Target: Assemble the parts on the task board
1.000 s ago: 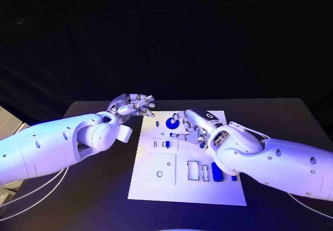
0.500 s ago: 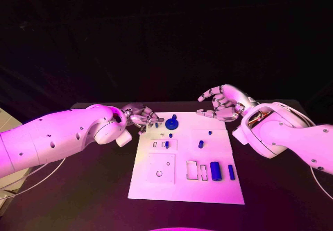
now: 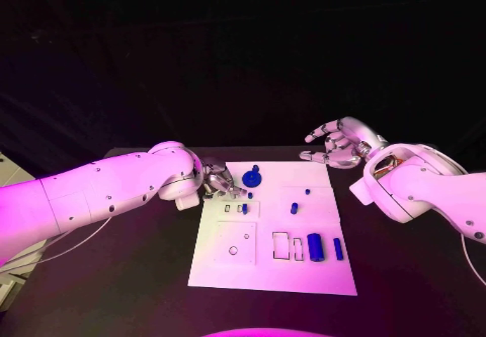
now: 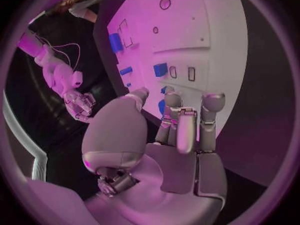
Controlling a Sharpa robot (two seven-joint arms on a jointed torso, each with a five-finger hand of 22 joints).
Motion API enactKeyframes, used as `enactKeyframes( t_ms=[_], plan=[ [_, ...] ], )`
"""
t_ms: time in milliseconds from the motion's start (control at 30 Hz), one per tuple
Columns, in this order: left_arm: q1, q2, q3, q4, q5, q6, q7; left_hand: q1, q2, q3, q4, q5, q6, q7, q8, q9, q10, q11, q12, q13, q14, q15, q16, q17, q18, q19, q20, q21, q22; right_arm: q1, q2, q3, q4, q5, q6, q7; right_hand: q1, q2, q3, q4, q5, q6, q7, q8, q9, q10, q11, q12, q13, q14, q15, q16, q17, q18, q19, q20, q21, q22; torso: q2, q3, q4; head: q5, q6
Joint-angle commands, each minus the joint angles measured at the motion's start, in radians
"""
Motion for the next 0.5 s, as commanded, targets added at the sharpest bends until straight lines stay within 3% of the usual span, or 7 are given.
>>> enactKeyframes(
  t_ms=[33,500],
  plan=[
    [0.004,0.020,-0.003,-0.018,-0.073,0.058,-0.085,-0.013,-0.001,-0.005,0.001,-0.004,0.001,-0.006,0.004,0.001,0.006,0.001,0.004,0.001,0.029,-0.004,0.004,0.020,-0.009,-0.001,-0.006,0.003,0.000,0.001,0.000,0.001,-0.005,0.016,0.016,-0.028,-0.006,0.001,-0.006,0.000,0.001,-0.005,0.003,0.003,-0.001,-0.006,0.001,0.004,-0.001,0.079,0.004,-0.004,0.164,0.013,0.001,0.007,-0.006,0.127,0.002,-0.0004,0.0003,-0.002,-0.002],
    [0.008,0.063,-0.015,-0.031,-0.091,0.099,-0.106,-0.025,0.008,-0.015,0.001,-0.005,-0.014,-0.005,0.007,0.018,-0.004,0.002,0.001,-0.005,0.036,-0.004,0.013,0.040,-0.015,0.016,-0.007,0.026,0.035,0.002,0.005,0.000,-0.021,0.010,0.029,-0.046,-0.010,0.007,-0.018,0.001,0.002,-0.004,0.002,0.005,-0.001,-0.007,0.000,0.004,-0.004,0.078,0.004,-0.005,0.161,0.014,0.000,0.007,-0.010,0.124,0.003,-0.0009,0.0021,-0.009,-0.009]
  ],
)
